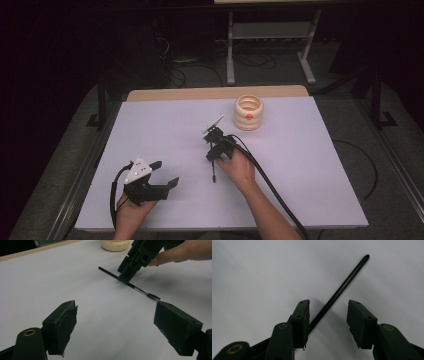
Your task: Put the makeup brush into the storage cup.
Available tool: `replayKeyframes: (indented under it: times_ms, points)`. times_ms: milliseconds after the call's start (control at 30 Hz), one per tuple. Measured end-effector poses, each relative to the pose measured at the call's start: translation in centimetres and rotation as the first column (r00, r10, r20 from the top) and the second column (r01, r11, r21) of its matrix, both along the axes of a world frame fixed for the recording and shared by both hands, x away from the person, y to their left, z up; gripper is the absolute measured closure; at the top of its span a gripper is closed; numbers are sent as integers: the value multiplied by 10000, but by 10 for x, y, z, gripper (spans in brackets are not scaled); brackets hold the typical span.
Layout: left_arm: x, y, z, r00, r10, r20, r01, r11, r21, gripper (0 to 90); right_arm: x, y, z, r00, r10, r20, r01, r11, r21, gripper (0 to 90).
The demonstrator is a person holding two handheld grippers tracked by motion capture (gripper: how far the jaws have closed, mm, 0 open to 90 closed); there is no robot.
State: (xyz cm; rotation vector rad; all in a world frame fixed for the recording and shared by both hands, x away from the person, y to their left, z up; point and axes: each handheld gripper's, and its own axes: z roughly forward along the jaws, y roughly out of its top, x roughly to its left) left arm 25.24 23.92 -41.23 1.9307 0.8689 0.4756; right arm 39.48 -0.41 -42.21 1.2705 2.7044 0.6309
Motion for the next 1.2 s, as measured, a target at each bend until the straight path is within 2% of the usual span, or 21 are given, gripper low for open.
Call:
replayKeyframes:
  times_ms: [267,333,533,567,600,700,933,1000,1200]
  points:
    - [0,0,0,10000,0,-10,0,10000,30,181,-4,5,-1,9997,-38,240,49,9989,-471,597]
    - [0,-1,0,10000,4,-16,-4,10000,34,181,-4,7,-1,9995,-88,300,106,9981,-614,643]
    - [0,-1,0,10000,-69,17,68,9999,88,181,-5,12,1,9992,-396,76,401,9963,-764,788]
    - [0,-1,0,10000,-69,17,68,9999,88,181,-5,12,1,9992,-396,76,401,9963,-764,788]
    - [0,-2,0,10000,-51,12,51,10000,49,181,-4,12,1,9983,-590,-22,587,9952,-777,839]
    - [0,-3,0,10000,-52,36,52,10000,55,182,-3,12,1,9968,-786,-173,771,9943,-731,849]
    - [0,-1,0,10000,-61,27,61,9999,88,183,-2,12,2,9980,-607,-191,590,9951,-791,852]
    - [2,0,0,10000,-52,24,52,9999,102,184,-2,10,3,9976,-595,-347,569,9959,-708,852]
    - [2,-3,0,9999,-124,25,124,9999,115,189,-4,3,13,9993,-352,-118,348,9988,-345,852]
